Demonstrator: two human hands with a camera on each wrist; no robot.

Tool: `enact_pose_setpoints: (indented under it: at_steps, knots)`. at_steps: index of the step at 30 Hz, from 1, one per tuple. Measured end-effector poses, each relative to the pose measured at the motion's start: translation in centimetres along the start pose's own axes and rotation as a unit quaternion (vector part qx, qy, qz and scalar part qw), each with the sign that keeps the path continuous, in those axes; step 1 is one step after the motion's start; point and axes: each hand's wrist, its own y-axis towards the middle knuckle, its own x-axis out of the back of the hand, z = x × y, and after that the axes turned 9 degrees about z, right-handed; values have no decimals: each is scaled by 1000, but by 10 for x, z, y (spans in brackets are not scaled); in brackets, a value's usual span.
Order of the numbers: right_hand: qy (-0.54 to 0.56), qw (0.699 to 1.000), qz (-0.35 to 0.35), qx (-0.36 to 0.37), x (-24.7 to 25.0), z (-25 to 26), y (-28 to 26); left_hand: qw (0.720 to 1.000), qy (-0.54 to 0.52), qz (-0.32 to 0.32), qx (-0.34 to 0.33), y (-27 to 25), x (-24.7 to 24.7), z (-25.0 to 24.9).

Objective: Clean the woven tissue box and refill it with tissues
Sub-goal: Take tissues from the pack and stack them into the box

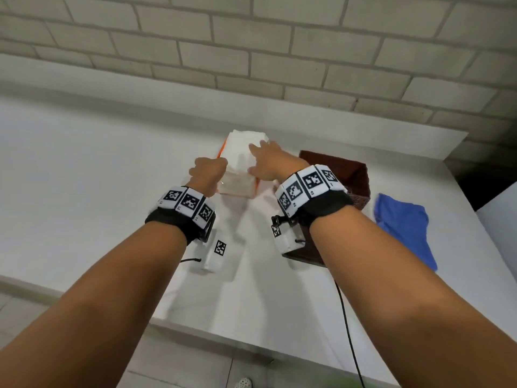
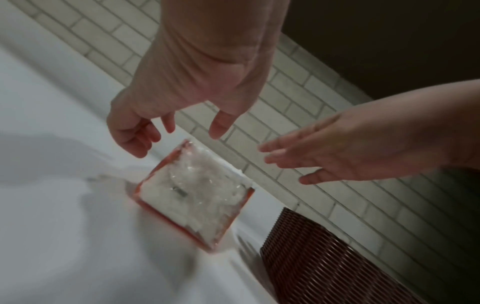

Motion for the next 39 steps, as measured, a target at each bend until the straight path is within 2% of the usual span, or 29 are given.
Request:
enact_pose_setpoints:
  at_steps: [2,9,16,18,19,22,26,28,31,34,38,39]
  knots:
    - [-26,1000,-3,7,-4,9,18,1000,-23,17,3,15,0,4]
    - [-92,996,16,4,-8,23,60,998,-26,47,-28,11,5,-1]
    - [-145,988,-20,46,-10,19,70,999,-14,39,-29,25,9,6]
    - [-151,987,18,49,-11,20,74,999,-3,28,-38,30,8,9]
    - [-152,987,29,46,-14,23,76,999,1,23,-42,29,8,9]
    - [-202,979,3,22,-12,36,71,999,18,3,-50,33,8,12]
    - [-240,970,14,31,-10,36,74,999,16,4,-48,42,9,14]
    - [-226,974,6,9,-7,38,69,999,14,12,-50,41,8,13]
    - [-244,970,-20,14,-12,42,59,998,15,14,-60,38,6,11]
    - [-230,973,-20,-7,-20,47,62,997,19,4,-69,41,3,13]
    - [-206,976,27,-61,-21,58,68,998,15,-1,-66,43,1,16]
    - [-203,977,16,-69,-22,56,71,997,18,-3,-70,42,2,15]
